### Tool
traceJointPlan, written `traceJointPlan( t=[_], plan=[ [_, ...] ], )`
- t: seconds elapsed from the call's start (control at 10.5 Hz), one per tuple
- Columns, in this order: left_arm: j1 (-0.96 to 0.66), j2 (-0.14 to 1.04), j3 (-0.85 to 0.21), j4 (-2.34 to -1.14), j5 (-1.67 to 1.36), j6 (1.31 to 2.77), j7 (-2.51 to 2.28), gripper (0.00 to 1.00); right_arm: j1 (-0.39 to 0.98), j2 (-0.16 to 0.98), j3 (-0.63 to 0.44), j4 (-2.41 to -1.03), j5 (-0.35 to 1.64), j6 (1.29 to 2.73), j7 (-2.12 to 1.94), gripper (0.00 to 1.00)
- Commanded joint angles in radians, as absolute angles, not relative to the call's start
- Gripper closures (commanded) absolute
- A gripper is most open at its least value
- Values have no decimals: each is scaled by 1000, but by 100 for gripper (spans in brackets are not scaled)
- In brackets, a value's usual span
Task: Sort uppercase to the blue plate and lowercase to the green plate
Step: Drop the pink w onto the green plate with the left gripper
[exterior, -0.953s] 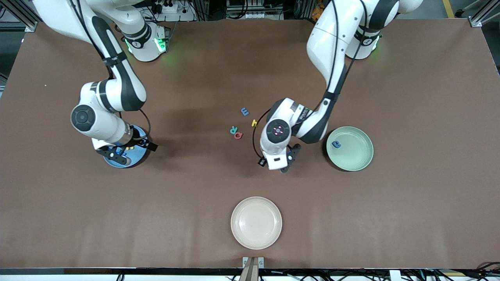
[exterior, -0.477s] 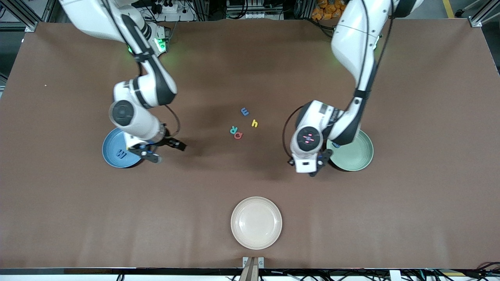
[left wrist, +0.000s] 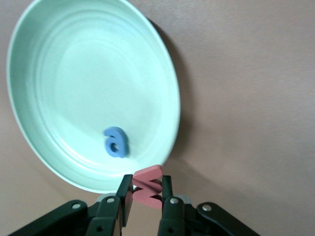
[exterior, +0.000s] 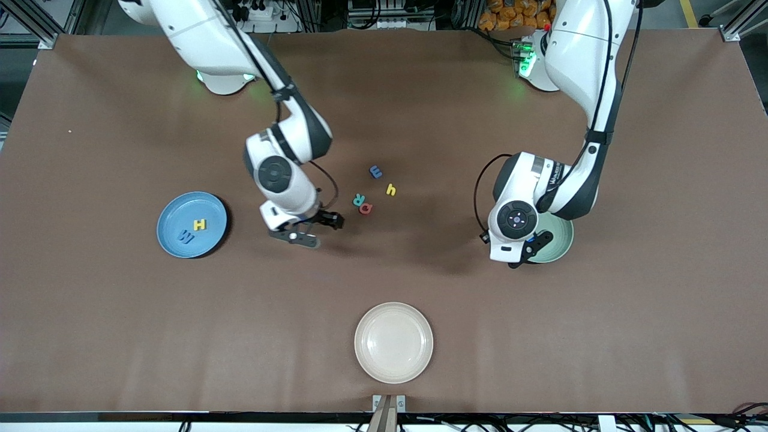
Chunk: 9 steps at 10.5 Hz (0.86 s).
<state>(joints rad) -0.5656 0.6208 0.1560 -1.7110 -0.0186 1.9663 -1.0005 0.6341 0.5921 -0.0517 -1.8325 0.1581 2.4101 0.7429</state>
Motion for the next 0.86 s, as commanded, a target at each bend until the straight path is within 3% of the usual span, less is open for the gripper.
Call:
traceJointPlan(
  t=[0.0, 0.48, 0.57, 0.76],
  plan=[
    [-540, 594, 164, -1781, 26, 1956, -886, 85, 679, 689, -60, -1709, 178, 2391, 801, 0],
    [-512, 571, 201, -1833, 60, 1948, -737, 81, 736, 712, -57, -1687, 181, 2385, 873, 0],
    [-512, 571, 206, -1833, 60, 1944, -726, 74, 747, 712, -57, -1687, 179, 2364, 906, 0],
    [-502, 569, 206, -1827, 60, 1919, -675, 31, 770, 712, -58, -1689, 179, 2355, 934, 0]
  ],
)
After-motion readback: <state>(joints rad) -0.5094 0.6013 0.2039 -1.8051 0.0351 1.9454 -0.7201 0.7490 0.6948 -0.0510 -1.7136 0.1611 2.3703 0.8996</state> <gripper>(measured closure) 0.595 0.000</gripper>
